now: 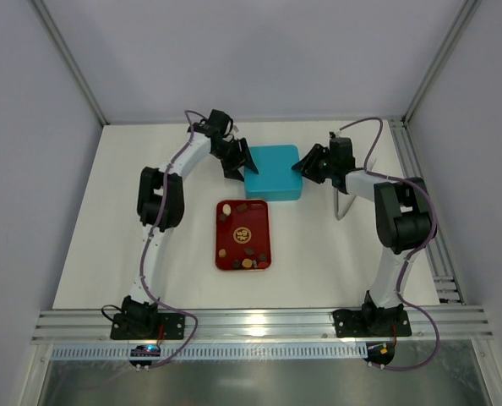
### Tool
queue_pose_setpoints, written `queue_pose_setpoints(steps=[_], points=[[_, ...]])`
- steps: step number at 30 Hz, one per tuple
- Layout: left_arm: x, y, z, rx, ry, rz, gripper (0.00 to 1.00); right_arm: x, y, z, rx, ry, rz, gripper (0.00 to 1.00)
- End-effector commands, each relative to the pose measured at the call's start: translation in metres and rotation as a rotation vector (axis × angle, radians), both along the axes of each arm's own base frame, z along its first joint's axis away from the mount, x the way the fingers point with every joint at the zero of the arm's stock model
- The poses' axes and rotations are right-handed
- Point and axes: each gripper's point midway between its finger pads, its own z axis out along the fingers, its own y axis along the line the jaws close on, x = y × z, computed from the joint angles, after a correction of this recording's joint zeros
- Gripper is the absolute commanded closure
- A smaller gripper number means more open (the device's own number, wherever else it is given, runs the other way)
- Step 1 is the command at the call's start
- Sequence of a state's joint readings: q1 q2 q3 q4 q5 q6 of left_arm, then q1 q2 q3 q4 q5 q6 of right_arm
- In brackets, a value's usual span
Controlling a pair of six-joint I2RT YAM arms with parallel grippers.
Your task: Pack the chocolate
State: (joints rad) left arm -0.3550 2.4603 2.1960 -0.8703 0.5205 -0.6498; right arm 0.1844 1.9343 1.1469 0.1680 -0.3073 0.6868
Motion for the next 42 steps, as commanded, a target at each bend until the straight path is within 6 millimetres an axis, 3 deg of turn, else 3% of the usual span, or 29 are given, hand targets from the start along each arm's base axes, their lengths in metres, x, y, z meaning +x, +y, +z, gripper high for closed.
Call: queue_pose_setpoints(steps=[1, 15, 18, 22, 25, 38, 42], points=[[-0.022, 0.018, -0.053, 0.157, 0.092, -0.001, 0.43, -0.050, 0.003, -0.053, -0.035, 0.200, 0.031, 0.66], [-0.028, 0.023, -0.060, 0.186, 0.099, -0.010, 0.51, -0.069, 0.005, -0.051, -0.027, 0.187, 0.027, 0.82], [-0.029, 0.024, -0.060, 0.189, 0.104, -0.013, 0.52, -0.072, 0.006, -0.042, -0.026, 0.171, 0.029, 0.77], [-0.030, 0.026, -0.058, 0.193, 0.098, -0.016, 0.52, -0.078, 0.006, -0.030, -0.036, 0.163, 0.041, 0.58], [-0.030, 0.026, -0.056, 0.191, 0.096, -0.015, 0.52, -0.087, 0.008, -0.024, -0.035, 0.161, 0.054, 0.56], [-0.034, 0.027, -0.062, 0.192, 0.113, -0.012, 0.53, -0.117, 0.008, -0.053, -0.053, 0.244, 0.048, 0.55], [-0.037, 0.029, -0.066, 0.199, 0.123, -0.013, 0.55, -0.124, 0.011, -0.064, -0.058, 0.261, 0.053, 0.65]])
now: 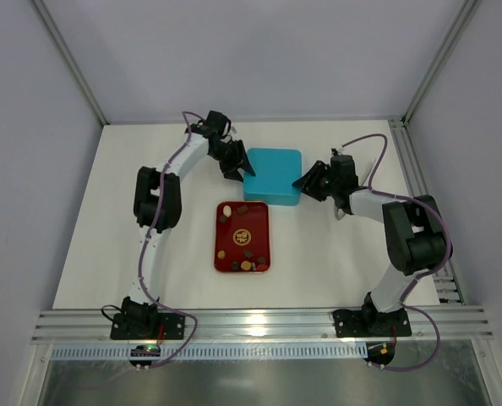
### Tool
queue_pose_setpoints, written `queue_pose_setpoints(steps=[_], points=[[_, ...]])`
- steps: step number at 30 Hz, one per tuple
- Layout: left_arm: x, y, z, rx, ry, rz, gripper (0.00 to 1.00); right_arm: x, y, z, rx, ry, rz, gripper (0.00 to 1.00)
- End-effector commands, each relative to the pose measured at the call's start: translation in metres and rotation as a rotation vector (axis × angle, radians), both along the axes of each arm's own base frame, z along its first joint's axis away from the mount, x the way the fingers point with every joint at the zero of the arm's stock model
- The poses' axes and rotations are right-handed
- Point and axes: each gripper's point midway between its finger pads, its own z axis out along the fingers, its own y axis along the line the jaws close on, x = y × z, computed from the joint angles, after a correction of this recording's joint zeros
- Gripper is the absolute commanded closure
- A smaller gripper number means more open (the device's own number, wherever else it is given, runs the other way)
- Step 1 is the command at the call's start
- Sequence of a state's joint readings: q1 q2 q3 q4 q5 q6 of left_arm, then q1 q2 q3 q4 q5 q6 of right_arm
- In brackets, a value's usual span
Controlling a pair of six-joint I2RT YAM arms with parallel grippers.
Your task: Pack the chocolate
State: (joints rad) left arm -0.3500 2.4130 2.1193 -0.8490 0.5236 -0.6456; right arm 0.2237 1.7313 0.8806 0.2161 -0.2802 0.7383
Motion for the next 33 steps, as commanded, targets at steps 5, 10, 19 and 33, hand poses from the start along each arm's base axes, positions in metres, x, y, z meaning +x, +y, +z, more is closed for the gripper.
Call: queue_pose_setpoints(steps=[5, 10, 19, 33], points=[[-0.029, 0.025, -0.070, 0.210, 0.114, -0.016, 0.57, -0.064, 0.011, -0.068, -0.079, 0.234, 0.071, 0.73], [-0.028, 0.025, -0.070, 0.212, 0.113, -0.017, 0.58, -0.068, 0.012, -0.069, -0.075, 0.235, 0.071, 0.76], [-0.032, 0.035, -0.079, 0.274, 0.134, -0.039, 0.68, -0.069, 0.019, -0.060, -0.060, 0.231, 0.090, 0.69], [0.012, 0.034, -0.042, 0.226, -0.024, -0.075, 0.31, -0.067, 0.045, -0.029, -0.104, 0.185, 0.158, 0.57]])
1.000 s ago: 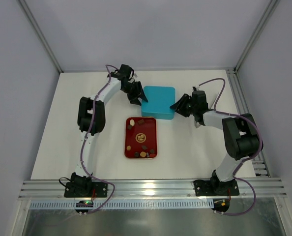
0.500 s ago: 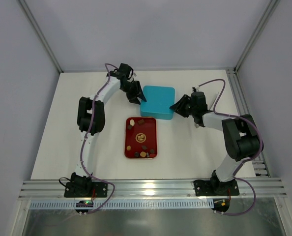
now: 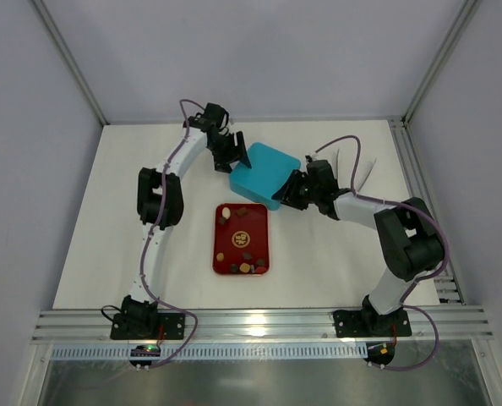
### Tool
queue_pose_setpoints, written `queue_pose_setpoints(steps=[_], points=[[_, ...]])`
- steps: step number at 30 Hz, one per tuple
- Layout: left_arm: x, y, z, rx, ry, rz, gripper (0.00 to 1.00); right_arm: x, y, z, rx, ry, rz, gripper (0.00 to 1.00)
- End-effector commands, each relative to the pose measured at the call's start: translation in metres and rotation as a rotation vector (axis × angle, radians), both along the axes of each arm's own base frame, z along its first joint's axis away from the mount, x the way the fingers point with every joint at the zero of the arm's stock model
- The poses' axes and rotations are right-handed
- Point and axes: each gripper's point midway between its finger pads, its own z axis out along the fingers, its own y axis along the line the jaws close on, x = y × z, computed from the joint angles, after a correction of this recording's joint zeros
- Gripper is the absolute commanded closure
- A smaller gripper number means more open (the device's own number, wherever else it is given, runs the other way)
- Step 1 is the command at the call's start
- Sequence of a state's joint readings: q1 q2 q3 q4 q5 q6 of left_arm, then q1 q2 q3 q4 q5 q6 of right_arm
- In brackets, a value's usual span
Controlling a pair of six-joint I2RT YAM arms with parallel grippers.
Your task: Pack the chocolate
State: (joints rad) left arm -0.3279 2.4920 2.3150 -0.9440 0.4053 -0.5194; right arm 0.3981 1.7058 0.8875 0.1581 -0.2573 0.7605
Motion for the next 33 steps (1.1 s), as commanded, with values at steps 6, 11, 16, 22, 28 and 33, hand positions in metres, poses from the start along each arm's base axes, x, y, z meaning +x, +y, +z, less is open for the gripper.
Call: queue_pose_setpoints(steps=[6, 11, 16, 22, 28, 33], points=[[-0.019, 0.013, -0.039, 0.096, 0.087, -0.044, 0.28, 0.005, -0.044, -0.005, -0.084, 0.091, -0.036, 0.45], [-0.011, 0.007, -0.023, 0.051, 0.025, -0.070, 0.25, 0.033, -0.064, 0.011, -0.076, 0.069, -0.077, 0.41], [0.008, 0.008, -0.004, 0.004, -0.065, -0.074, 0.23, 0.063, -0.072, 0.025, -0.059, 0.045, -0.101, 0.41], [0.022, 0.009, 0.000, -0.054, -0.107, -0.080, 0.23, 0.088, -0.071, 0.017, -0.042, 0.060, -0.122, 0.41], [0.019, 0.010, -0.012, -0.046, -0.083, -0.080, 0.23, 0.104, -0.067, 0.000, -0.023, 0.091, -0.135, 0.42], [0.014, 0.017, -0.026, -0.010, -0.044, -0.062, 0.25, 0.103, -0.069, -0.016, -0.027, 0.117, -0.158, 0.51]])
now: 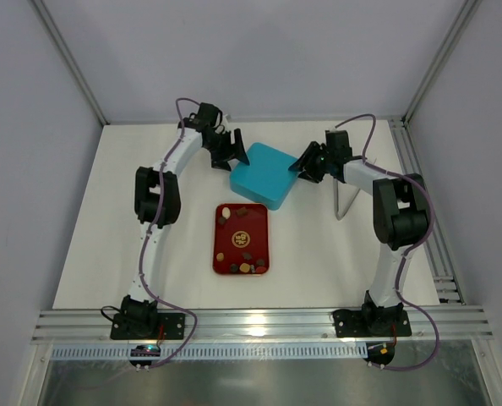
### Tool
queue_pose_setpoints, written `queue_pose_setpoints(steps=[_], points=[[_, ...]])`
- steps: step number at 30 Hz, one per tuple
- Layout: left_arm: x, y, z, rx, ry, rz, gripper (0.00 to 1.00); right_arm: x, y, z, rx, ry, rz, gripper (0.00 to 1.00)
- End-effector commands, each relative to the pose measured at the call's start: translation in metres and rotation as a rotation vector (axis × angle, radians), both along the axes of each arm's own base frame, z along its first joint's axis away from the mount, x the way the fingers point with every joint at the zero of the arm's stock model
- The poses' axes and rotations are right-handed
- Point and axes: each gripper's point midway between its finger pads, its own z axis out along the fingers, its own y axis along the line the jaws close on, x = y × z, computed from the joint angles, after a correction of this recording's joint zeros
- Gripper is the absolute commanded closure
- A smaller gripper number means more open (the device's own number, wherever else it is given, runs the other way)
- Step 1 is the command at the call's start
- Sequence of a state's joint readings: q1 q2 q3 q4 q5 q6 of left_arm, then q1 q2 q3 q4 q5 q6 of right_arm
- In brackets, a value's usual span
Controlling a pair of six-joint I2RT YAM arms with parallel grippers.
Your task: Pack the chocolate
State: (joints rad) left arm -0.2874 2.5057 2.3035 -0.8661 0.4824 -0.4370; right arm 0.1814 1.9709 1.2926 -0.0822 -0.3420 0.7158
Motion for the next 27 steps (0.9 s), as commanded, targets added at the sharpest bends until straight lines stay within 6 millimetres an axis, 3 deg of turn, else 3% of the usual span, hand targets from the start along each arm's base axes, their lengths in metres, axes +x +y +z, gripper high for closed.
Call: queue_pose_setpoints(steps=[1, 8, 14, 27], points=[[-0.007, 0.009, -0.031, 0.054, 0.045, 0.001, 0.25, 0.003, -0.007, -0.020, -0.024, 0.033, -0.035, 0.52], [-0.015, 0.009, -0.042, 0.085, 0.075, -0.004, 0.27, -0.008, -0.013, -0.054, -0.050, 0.109, -0.066, 0.64], [-0.018, 0.008, -0.044, 0.111, 0.082, -0.011, 0.28, -0.019, -0.021, -0.072, -0.093, 0.158, -0.088, 0.67], [-0.026, 0.018, -0.053, 0.173, 0.120, -0.011, 0.29, -0.024, -0.035, -0.077, -0.263, 0.258, -0.101, 0.73]])
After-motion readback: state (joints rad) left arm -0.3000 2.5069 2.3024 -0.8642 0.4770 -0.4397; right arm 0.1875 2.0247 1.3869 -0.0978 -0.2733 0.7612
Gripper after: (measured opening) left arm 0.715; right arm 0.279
